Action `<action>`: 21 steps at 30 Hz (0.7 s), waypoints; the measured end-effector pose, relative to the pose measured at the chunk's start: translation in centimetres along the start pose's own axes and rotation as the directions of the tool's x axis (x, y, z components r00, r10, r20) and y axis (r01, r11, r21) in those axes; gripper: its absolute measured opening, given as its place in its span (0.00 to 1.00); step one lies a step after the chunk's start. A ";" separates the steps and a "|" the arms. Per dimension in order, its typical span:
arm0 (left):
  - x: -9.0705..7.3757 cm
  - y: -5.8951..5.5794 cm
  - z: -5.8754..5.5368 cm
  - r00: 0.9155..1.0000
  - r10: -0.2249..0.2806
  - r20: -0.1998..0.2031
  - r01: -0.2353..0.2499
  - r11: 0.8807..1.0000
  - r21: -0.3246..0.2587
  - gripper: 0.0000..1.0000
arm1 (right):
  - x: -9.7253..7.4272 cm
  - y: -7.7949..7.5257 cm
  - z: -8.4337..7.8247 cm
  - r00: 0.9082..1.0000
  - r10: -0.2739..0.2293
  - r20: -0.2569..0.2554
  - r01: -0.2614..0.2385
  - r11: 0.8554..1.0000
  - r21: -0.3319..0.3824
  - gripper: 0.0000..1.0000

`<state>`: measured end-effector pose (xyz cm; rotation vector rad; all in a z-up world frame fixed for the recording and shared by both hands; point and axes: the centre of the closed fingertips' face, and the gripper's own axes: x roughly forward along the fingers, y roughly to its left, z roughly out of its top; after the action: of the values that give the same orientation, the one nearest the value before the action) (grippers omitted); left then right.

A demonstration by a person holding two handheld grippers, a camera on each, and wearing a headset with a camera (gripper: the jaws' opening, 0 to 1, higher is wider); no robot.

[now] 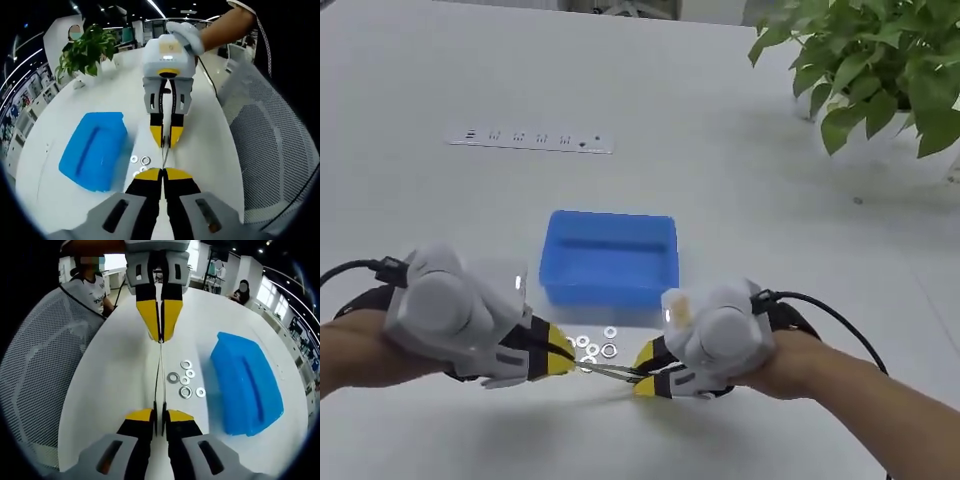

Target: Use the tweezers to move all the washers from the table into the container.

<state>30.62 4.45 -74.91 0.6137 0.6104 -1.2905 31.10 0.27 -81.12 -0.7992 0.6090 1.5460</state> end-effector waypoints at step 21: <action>-2.4 0.6 6.1 0.996 0.018 0.090 -0.026 0.995 0.092 0.06 | -0.9 -0.6 3.1 0.987 -0.064 0.144 0.047 0.992 0.116 0.09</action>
<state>31.22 1.78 -68.93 0.6342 0.4706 -1.3239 31.27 2.20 -78.42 -0.6057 0.5547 1.4914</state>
